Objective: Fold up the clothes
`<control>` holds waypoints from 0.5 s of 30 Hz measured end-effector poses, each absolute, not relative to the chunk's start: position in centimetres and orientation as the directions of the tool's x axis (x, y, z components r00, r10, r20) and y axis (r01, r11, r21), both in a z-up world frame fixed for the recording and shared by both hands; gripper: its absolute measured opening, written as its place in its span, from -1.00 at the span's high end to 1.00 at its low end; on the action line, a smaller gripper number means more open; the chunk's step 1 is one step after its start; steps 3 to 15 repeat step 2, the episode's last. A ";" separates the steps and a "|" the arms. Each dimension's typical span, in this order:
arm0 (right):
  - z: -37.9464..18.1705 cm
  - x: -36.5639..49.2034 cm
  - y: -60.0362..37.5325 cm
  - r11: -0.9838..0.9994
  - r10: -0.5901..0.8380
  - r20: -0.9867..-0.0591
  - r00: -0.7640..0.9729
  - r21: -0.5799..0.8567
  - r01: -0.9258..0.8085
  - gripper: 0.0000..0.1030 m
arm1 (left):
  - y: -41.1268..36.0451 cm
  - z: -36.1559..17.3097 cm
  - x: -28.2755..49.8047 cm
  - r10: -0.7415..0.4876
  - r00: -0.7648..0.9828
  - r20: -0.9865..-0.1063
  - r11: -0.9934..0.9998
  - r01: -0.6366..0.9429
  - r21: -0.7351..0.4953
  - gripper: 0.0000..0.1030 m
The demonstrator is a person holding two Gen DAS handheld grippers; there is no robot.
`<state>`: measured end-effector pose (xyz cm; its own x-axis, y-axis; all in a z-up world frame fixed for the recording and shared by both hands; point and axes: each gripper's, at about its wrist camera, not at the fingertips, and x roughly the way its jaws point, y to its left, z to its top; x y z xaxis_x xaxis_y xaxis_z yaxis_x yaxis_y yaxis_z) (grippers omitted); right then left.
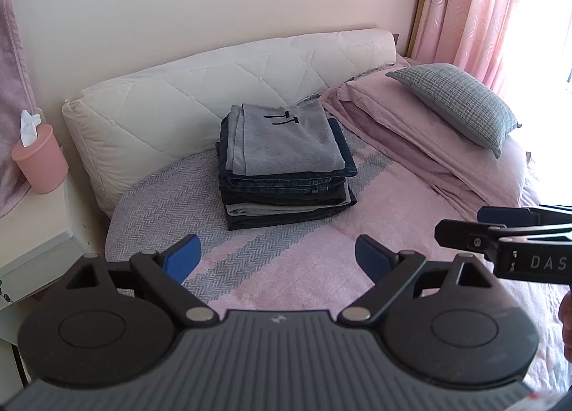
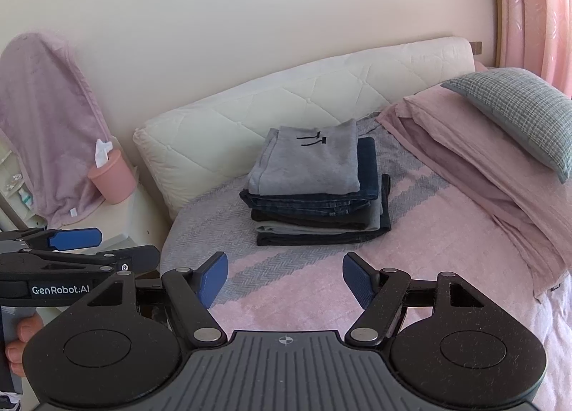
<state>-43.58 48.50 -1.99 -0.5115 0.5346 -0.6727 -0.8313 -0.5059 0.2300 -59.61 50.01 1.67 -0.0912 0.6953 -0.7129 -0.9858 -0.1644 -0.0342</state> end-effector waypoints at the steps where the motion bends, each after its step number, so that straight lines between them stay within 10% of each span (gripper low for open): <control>1: -2.0 -43.5 48.4 -0.505 0.536 -0.672 -0.510 0.228 -0.832 -0.33 | 50.0 1.7 -59.5 0.695 -0.095 -0.712 -0.166 -0.986 -0.030 -0.77; 15: -2.0 -43.5 48.2 -0.504 0.538 -0.672 -0.509 0.228 -0.833 -0.33 | 49.9 1.7 -59.4 0.695 -0.099 -0.712 -0.167 -0.986 -0.026 -0.77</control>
